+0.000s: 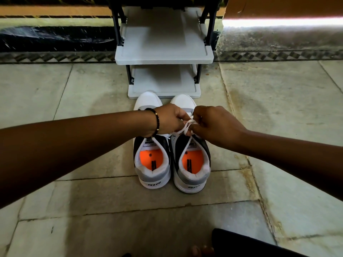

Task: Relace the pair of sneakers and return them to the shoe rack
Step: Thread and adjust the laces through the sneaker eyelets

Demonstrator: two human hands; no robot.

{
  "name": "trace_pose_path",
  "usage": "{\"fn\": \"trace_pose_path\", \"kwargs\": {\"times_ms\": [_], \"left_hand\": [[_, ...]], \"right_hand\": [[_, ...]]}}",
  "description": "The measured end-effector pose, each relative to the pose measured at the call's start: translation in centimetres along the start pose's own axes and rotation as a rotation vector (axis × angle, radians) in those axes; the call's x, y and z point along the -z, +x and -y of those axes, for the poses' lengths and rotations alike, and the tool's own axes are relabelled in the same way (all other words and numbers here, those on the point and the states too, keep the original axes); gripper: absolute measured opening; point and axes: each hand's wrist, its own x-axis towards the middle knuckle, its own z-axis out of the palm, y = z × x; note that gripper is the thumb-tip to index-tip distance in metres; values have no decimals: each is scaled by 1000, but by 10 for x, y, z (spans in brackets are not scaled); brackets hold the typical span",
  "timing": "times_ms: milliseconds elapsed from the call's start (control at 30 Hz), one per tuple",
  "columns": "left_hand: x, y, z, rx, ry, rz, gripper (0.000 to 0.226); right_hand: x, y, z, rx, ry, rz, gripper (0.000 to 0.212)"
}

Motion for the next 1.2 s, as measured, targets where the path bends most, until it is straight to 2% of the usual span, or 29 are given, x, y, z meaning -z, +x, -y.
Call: {"fn": "trace_pose_path", "kwargs": {"times_ms": [67, 167, 300, 367, 467, 700, 933, 1133, 1200], "left_hand": [[3, 0, 0, -61, 113, -28, 19], [4, 2, 4, -160, 408, -145, 17], [10, 2, 14, -224, 754, -221, 17], [14, 0, 19, -166, 717, -215, 10], [11, 2, 26, -66, 621, -199, 10], [6, 7, 35, -49, 703, -235, 20], [1, 11, 34, -7, 922, -290, 29], [-1, 16, 34, 41, 918, -267, 26], [0, 16, 34, 48, 832, -247, 22]], "right_hand": [[3, -1, 0, 21, 9, 15, 12], [9, -2, 1, 4, 67, 135, 21], [20, -10, -11, -212, 280, 362, 27], [24, -13, -19, -315, 408, 449, 28], [29, -14, -24, -333, 436, 551, 29], [21, -14, -22, -388, 405, 559, 35], [18, -26, -16, -286, 304, 486, 37], [19, -25, -19, -352, 358, 507, 37], [16, -26, -21, -385, 369, 519, 35]]}}
